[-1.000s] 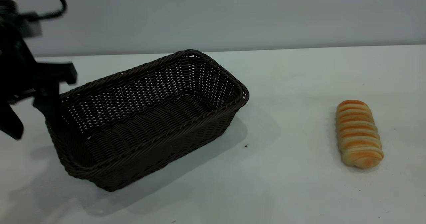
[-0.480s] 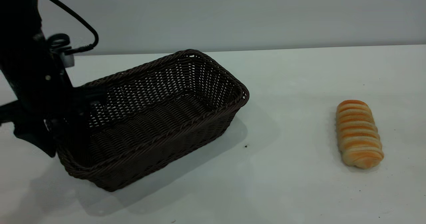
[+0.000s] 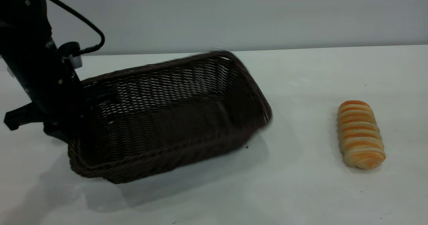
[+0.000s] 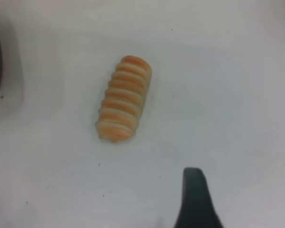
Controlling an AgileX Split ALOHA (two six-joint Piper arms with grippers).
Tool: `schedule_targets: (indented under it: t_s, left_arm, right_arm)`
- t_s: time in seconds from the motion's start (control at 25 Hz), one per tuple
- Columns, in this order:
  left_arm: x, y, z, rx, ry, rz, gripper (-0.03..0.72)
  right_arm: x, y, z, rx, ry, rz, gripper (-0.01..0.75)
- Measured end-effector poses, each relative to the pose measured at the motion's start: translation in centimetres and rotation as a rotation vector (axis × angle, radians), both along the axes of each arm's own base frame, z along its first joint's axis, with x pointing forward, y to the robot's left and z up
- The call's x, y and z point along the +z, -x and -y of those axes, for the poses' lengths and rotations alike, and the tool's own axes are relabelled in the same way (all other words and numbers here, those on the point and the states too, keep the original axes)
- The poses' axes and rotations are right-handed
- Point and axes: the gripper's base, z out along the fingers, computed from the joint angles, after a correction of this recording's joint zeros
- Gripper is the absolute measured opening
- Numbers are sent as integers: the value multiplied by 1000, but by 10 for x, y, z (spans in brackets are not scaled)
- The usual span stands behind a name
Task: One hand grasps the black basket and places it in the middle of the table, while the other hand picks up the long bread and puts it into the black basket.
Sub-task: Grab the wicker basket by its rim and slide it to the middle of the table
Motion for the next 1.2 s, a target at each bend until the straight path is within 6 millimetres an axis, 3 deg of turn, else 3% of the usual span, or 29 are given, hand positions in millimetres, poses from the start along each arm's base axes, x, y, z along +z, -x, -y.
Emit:
schedule_targets:
  t_s: [0.4, 0.68, 0.96, 1.2]
  left_arm:
    - [19, -17, 12, -208, 37, 12, 149]
    - [20, -16, 16, -304, 71, 3, 142]
    - [17, -17, 21, -331, 118, 9, 139]
    - [-2, -14, 28, -342, 197, -35, 140]
  right_arm:
    - [2, -6, -5, 5, -67, 38, 491]
    - [-10, -37, -11, -4, -135, 2, 491]
    - [-43, -81, -19, -37, -206, -99, 491]
    - [-80, -113, -21, -55, -184, -172, 491]
